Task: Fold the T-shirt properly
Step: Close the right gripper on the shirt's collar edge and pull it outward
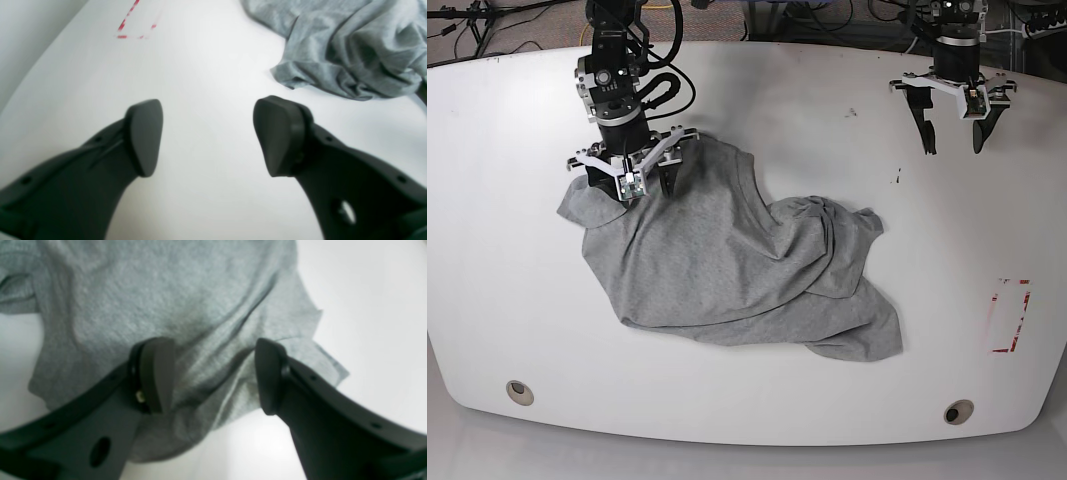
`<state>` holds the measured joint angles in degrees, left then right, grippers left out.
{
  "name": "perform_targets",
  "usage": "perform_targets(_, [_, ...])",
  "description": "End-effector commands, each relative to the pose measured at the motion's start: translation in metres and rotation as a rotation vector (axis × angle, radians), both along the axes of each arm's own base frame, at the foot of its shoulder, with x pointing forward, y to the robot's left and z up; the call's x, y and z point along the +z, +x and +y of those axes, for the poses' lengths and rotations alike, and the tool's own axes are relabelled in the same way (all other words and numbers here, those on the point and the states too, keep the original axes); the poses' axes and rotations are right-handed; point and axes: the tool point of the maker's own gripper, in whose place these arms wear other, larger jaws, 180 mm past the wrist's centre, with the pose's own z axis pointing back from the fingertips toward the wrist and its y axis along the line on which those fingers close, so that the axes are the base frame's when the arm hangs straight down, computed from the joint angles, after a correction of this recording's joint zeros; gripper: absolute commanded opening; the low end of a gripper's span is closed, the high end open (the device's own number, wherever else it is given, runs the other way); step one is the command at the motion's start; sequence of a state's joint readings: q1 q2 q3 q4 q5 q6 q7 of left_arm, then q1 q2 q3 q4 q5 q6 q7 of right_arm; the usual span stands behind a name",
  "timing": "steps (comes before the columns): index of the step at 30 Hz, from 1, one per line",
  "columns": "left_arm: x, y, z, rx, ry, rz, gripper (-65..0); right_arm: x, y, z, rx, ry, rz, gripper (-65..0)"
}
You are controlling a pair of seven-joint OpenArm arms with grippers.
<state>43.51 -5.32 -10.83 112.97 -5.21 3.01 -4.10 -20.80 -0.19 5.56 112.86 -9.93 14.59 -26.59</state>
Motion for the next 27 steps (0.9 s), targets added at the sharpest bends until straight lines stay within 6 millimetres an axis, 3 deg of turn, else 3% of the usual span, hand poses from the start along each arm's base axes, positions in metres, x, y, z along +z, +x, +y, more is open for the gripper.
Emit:
perform_targets(1, [0.012, 0.000, 0.002, -0.005, 0.017, -0.037, -25.6, 0.019, 0.015, 0.006, 0.011, 0.023, -0.072, -27.4])
perform_targets(15, [0.016, 0.005, 0.005, -0.005, 0.023, -0.057, -22.6, 0.020, 0.040, 0.008, 0.014, 0.028, -0.067, -28.6])
perform_targets(27, [0.014, 0.010, -0.003, -0.022, 0.009, -0.056, -18.5, 0.004, 0.052, -0.023, -0.068, -0.006, 0.039, -29.5])
